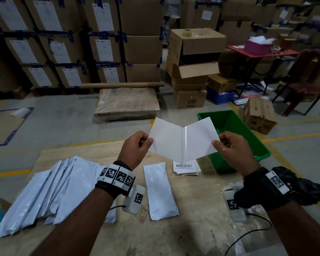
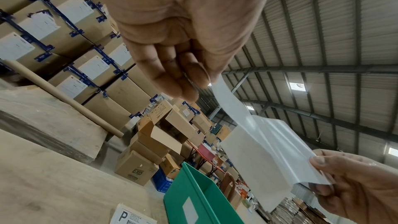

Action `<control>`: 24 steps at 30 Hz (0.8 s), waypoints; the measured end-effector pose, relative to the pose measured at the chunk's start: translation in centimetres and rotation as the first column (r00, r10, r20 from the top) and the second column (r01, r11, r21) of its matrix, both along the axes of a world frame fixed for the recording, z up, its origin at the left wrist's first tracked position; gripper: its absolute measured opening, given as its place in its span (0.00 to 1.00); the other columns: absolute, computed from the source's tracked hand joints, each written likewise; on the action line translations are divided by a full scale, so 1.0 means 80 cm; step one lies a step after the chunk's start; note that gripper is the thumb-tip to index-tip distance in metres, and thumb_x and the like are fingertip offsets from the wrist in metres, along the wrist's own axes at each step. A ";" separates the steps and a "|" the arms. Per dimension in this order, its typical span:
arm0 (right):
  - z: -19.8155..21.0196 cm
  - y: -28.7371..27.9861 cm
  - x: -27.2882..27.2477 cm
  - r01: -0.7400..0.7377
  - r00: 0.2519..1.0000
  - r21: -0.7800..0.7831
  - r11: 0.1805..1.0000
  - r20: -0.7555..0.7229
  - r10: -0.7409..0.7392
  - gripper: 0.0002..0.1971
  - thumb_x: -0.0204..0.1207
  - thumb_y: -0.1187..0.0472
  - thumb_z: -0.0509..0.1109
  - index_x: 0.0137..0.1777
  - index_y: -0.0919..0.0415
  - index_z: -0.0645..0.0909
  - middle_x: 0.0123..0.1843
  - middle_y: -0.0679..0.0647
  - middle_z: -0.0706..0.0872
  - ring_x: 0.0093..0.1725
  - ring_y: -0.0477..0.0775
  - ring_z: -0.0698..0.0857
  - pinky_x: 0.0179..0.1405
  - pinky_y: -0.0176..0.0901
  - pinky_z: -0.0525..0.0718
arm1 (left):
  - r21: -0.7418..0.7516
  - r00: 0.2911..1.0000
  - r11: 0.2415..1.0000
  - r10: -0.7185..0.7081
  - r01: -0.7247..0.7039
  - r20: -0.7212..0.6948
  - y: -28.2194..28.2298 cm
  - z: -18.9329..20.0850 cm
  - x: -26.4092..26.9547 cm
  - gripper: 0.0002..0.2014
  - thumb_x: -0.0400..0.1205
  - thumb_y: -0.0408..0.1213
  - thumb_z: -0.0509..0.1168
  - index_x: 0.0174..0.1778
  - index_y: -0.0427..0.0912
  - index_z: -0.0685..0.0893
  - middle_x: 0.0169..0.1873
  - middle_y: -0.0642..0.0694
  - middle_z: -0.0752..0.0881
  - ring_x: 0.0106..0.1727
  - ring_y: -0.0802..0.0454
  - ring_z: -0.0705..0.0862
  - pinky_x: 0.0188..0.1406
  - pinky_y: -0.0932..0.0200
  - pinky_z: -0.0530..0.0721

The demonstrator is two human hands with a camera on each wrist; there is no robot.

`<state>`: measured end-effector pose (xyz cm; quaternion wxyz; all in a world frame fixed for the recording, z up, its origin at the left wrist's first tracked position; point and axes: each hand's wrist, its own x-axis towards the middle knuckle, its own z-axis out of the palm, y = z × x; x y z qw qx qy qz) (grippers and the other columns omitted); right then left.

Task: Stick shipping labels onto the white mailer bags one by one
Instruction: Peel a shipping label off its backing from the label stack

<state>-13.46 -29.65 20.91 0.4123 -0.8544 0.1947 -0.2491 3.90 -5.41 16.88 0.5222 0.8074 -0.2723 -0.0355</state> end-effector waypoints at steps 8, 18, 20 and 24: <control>-0.006 -0.015 -0.005 0.052 0.998 -0.036 0.998 -0.039 -0.053 0.04 0.76 0.65 0.72 0.40 0.63 0.83 0.32 0.51 0.85 0.31 0.47 0.81 0.34 0.42 0.79 | -0.011 1.000 1.000 0.010 -0.010 -0.020 0.006 0.001 0.005 0.08 0.82 0.39 0.67 0.38 0.44 0.80 0.31 0.45 0.85 0.36 0.43 0.84 0.42 0.36 0.87; -0.009 -0.025 -0.009 0.079 0.996 -0.031 0.996 -0.043 -0.080 0.03 0.77 0.64 0.71 0.42 0.62 0.83 0.35 0.52 0.86 0.34 0.49 0.83 0.35 0.41 0.80 | 0.001 0.999 0.999 0.038 -0.038 -0.018 0.019 0.005 0.012 0.08 0.82 0.38 0.67 0.38 0.43 0.80 0.30 0.48 0.84 0.33 0.49 0.83 0.43 0.38 0.88; -0.010 -0.028 -0.010 0.093 0.994 -0.032 0.995 -0.047 -0.094 0.03 0.77 0.64 0.71 0.43 0.62 0.83 0.36 0.52 0.86 0.35 0.50 0.83 0.36 0.42 0.81 | 0.012 0.999 0.999 0.043 -0.043 -0.017 0.020 0.004 0.014 0.08 0.82 0.38 0.67 0.38 0.43 0.80 0.29 0.48 0.83 0.33 0.49 0.83 0.43 0.38 0.88; -0.013 -0.032 -0.014 0.103 0.993 -0.034 0.994 -0.062 -0.105 0.03 0.77 0.63 0.71 0.43 0.61 0.83 0.36 0.51 0.85 0.36 0.49 0.83 0.36 0.41 0.79 | 0.027 0.999 0.998 0.048 -0.048 -0.010 0.022 0.002 0.015 0.08 0.82 0.38 0.67 0.38 0.43 0.80 0.30 0.48 0.84 0.35 0.47 0.84 0.43 0.37 0.87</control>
